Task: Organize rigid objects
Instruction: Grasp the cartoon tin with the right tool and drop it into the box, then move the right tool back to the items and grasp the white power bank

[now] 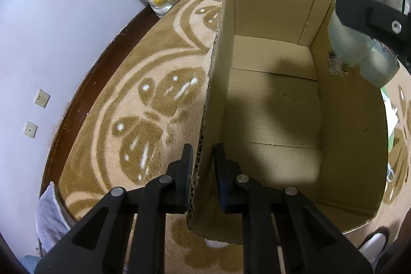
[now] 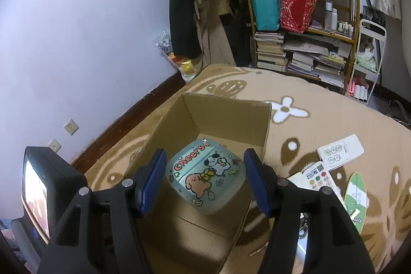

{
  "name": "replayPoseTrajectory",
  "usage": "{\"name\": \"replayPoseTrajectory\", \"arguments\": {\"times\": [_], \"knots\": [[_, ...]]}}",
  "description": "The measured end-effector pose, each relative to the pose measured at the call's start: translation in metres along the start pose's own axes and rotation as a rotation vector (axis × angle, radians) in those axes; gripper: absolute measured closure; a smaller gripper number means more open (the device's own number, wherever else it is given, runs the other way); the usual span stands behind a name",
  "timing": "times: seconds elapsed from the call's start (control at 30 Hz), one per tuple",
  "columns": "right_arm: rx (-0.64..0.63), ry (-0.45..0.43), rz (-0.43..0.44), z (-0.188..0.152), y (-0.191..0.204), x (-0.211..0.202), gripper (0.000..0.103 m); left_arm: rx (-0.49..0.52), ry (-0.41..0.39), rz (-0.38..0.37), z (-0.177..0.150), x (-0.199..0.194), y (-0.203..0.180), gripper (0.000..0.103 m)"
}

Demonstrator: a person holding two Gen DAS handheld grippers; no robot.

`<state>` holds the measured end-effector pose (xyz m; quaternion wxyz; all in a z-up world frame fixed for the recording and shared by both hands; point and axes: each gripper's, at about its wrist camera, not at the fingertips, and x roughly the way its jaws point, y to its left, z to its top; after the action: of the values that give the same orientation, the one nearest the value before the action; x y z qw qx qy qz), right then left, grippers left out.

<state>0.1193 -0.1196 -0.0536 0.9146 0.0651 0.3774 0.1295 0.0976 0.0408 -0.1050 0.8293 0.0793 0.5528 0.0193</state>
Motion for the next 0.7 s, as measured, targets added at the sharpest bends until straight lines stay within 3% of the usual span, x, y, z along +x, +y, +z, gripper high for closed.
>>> {"name": "replayPoseTrajectory", "arguments": {"times": [0.17,0.3,0.43,0.7], "knots": [[0.002,-0.058,-0.016,0.005,0.0,-0.016,0.034,-0.014,0.004,-0.009,0.001,0.002,0.002,0.087],[-0.024,-0.093,-0.066,0.013,-0.006,-0.03,0.012,-0.002,0.009,0.008,0.0,0.002,0.001,0.087],[-0.043,-0.097,-0.121,0.017,-0.021,-0.038,0.002,-0.014,0.008,0.003,0.001,0.001,0.001,0.087],[-0.015,-0.067,-0.229,0.0,-0.068,-0.042,0.0,-0.014,0.009,0.004,0.001,0.0,0.002,0.087]]}}
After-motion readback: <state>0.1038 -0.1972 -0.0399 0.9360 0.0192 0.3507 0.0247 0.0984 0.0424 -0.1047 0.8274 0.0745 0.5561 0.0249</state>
